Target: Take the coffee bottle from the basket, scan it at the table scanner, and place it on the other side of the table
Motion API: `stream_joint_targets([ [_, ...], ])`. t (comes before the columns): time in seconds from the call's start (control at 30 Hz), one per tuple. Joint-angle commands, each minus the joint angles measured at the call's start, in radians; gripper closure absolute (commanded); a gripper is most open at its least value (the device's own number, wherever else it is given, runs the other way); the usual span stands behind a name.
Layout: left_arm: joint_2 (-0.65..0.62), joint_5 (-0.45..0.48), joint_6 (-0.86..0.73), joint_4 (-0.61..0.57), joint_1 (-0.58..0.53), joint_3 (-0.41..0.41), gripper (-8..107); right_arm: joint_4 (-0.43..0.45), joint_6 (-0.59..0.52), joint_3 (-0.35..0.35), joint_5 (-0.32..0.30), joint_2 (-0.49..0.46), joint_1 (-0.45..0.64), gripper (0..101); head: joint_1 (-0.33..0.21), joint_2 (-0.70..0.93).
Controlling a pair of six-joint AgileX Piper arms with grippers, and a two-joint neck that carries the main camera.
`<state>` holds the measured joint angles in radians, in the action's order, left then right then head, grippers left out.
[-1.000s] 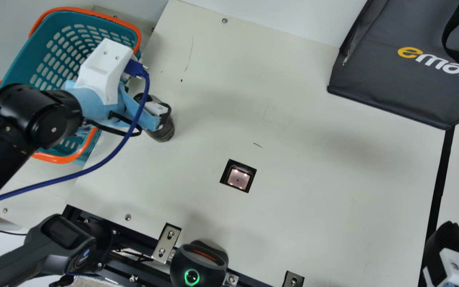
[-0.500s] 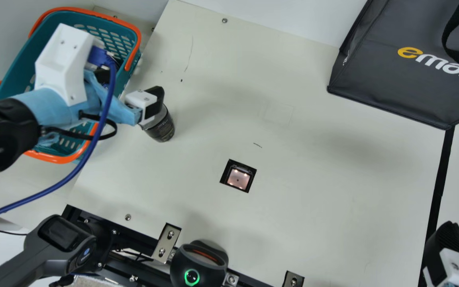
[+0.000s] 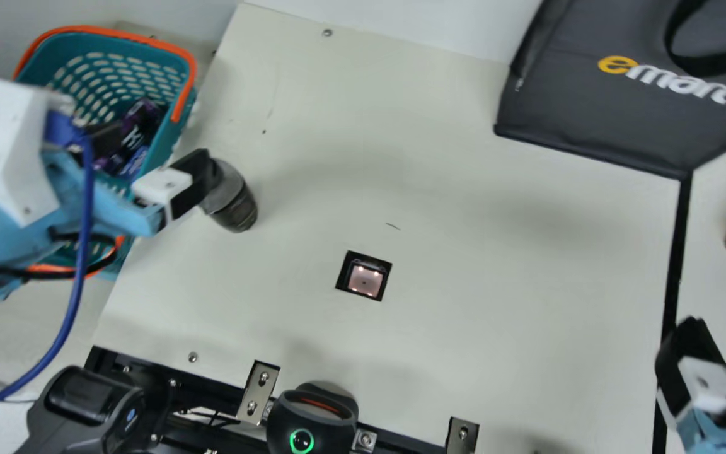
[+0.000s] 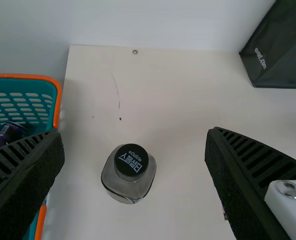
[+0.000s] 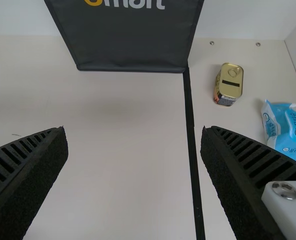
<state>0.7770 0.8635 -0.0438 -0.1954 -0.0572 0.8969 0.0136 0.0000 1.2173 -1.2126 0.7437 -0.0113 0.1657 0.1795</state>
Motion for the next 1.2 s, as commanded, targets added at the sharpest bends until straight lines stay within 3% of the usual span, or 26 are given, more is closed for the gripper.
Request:
stream_joint_targets([
  [0.0,-0.004,0.006,-0.009,-0.011,0.008,-0.002,9,0.0,0.0,0.0,0.0,0.0,0.0,6,-0.027,-0.091],
  [0.17,-0.005,0.028,-0.031,-0.025,0.024,0.0,9,0.0,0.0,0.0,0.0,0.0,0.0,6,-0.027,-0.207],
  [0.6,0.075,0.037,-0.015,0.029,-0.001,0.012,9,0.0,0.0,0.0,0.0,0.0,0.0,6,-0.027,-0.207],
  [1.17,0.203,-0.068,0.169,0.171,-0.12,-0.048,9,0.0,0.0,0.0,-0.001,0.0,0.0,6,-0.027,-0.207],
])
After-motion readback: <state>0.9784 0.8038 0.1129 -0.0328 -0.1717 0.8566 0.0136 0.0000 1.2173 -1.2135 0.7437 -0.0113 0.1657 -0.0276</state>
